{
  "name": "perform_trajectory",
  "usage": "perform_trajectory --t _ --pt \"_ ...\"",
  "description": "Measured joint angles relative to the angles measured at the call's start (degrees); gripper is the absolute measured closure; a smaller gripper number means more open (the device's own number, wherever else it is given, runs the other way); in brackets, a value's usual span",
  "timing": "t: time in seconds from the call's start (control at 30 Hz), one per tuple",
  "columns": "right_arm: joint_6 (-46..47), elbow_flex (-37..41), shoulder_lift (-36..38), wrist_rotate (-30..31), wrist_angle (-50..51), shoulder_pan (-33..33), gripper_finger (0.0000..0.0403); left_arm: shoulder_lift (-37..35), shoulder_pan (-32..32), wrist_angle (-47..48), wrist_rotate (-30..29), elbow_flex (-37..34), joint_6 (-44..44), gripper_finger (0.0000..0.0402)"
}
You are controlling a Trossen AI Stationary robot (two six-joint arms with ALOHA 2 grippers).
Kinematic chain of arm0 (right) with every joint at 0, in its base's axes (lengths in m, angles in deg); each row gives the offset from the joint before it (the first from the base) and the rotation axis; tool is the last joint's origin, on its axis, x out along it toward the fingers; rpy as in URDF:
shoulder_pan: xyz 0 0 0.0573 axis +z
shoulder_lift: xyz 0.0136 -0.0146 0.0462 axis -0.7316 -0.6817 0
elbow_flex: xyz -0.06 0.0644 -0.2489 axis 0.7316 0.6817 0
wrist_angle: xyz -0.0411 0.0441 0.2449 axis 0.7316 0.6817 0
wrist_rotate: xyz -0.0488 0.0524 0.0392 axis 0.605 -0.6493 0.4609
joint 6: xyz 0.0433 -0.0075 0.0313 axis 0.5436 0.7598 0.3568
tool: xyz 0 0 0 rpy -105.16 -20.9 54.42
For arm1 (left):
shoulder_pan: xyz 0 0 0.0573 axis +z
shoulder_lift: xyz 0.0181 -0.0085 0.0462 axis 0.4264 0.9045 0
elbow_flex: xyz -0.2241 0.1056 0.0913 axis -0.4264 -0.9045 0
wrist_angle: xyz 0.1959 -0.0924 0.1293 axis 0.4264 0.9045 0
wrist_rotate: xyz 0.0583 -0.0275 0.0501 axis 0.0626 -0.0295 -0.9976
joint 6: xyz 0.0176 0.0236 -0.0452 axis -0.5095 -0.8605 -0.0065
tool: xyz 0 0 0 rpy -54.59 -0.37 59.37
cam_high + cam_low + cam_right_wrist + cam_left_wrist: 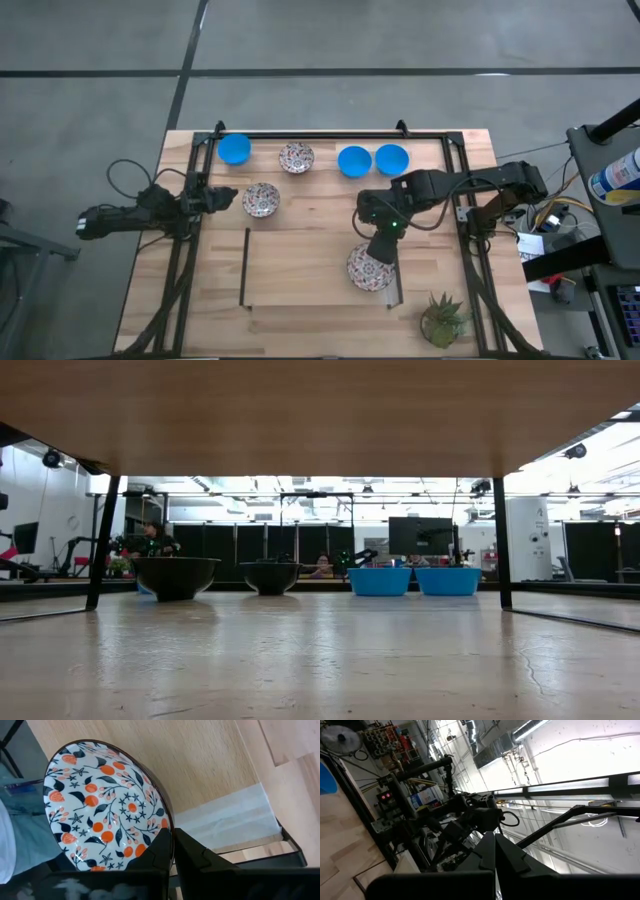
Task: Pick & Place Mini bowls
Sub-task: Put the right white patterned bowl on the shelf
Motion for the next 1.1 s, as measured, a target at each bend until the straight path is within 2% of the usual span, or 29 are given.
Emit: perform_trajectory --t 0.67,1.1 --pt "-0.6 0.1 0.0 0.7 -1.0 0.0 0.0388 0.0 0.0 0.0 -0.2 0.0 0.0 0.0400" --pt "-0.6 -2.3 0.0 0.4 -1.2 0.0 0.0275 0.0 0.0 0.0 -0.2 0.0 0.0 0.0400"
